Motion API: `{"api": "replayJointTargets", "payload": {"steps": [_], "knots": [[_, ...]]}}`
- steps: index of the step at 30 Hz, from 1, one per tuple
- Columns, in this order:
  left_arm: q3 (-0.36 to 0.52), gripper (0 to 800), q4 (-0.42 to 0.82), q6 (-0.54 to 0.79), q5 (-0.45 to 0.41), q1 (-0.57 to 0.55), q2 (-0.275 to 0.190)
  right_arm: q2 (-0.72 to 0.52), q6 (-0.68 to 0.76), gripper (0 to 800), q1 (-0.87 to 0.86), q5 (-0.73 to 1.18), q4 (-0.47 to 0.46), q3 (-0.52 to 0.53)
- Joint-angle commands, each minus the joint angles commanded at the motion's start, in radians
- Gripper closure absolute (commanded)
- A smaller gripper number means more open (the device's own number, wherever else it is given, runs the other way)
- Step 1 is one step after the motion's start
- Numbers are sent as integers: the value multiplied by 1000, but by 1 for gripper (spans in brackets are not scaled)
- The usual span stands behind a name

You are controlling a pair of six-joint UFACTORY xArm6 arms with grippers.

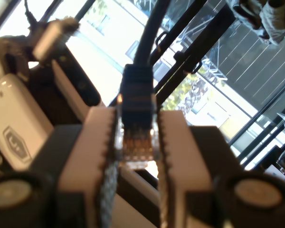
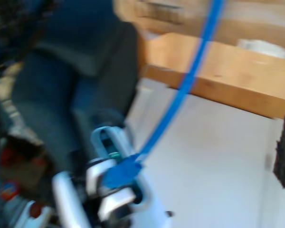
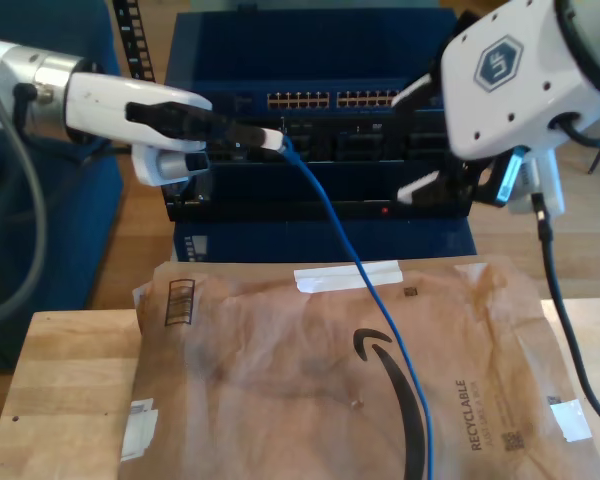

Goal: Grab the cable and plug it in

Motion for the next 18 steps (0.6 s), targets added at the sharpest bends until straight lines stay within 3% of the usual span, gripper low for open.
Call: {"api": "replayJointTargets", "payload": {"steps": [4,9,18], "knots": [[2,798,-23,-91,41,6,20,-40,-63,3,94,-126,2,69],[-11,798,-41,-115,64,6,23,-87,-63,3,209,-255,2,123],[-14,798,-101,-129,118,37,69,-158,-57,3,295,-399,3,155]]}}
